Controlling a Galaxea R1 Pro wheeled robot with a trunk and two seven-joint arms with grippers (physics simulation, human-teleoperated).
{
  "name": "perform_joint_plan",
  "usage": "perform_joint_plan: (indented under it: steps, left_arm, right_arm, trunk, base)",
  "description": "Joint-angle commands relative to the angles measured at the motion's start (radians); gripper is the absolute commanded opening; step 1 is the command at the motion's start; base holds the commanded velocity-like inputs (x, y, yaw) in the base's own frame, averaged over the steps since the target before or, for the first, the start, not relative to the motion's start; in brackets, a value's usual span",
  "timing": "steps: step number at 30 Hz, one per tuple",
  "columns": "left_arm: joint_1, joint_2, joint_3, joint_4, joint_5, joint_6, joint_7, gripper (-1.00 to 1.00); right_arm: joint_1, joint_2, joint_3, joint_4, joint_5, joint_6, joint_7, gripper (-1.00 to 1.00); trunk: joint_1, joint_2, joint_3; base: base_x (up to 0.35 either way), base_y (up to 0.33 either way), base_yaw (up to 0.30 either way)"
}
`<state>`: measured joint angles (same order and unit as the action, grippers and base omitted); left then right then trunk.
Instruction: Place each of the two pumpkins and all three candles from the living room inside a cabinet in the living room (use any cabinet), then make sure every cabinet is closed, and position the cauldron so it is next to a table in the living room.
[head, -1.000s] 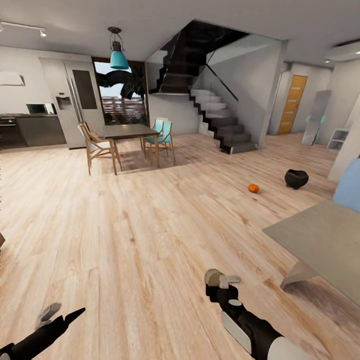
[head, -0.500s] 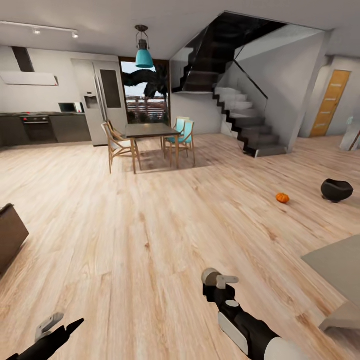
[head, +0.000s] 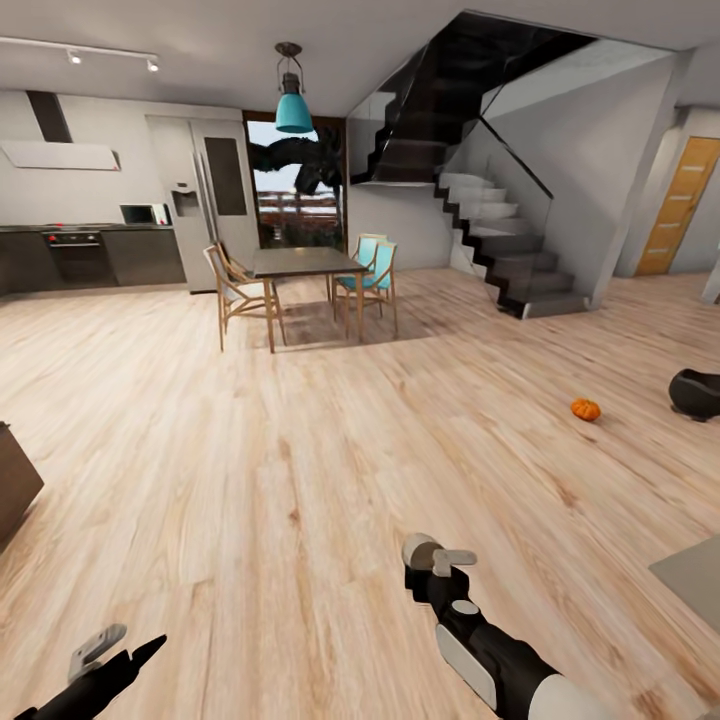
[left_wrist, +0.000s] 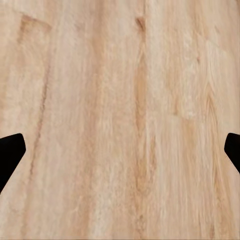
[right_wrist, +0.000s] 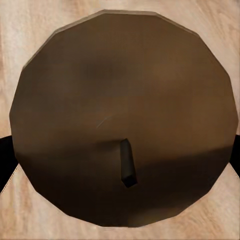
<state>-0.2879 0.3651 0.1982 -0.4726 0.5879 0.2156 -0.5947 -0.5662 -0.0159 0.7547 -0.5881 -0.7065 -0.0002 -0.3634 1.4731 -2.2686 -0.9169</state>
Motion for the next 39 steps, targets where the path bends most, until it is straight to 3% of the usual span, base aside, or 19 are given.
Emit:
perform_joint_plan:
  steps: [1,14,28,39]
  left_arm:
    - [-0.001,0.000,0.003,0.000,0.008,0.009,-0.004,1.00]
    - [-0.001,0.000,0.002,0.000,0.009,0.005,-0.004,1.00]
    - [-0.001,-0.004,0.001,0.000,0.009,0.005,0.000,1.00]
    - [-0.001,-0.006,0.001,0.000,0.006,0.005,0.044,1.00]
  right_arm:
    - [-0.001,-0.001,0.009,-0.002,-0.005,0.000,-0.008,-1.00]
    - [-0.001,-0.001,0.009,-0.003,-0.005,-0.003,-0.008,-1.00]
    - [-0.001,-0.001,0.009,-0.001,-0.005,-0.003,-0.009,-1.00]
    - [-0.001,0.007,0.009,0.030,-0.004,-0.003,-0.008,-1.00]
  trunk:
    - [0.000,0.000,-0.001]
    - [0.000,0.000,-0.001]
    - [0.000,0.000,-0.001]
    - [0.000,0.000,-0.001]
  base:
    - [0.342,0.000,0.000]
    - [0.342,0.000,0.027]
    - [0.342,-0.006,0.260]
    - [0.342,-0.115,0.274]
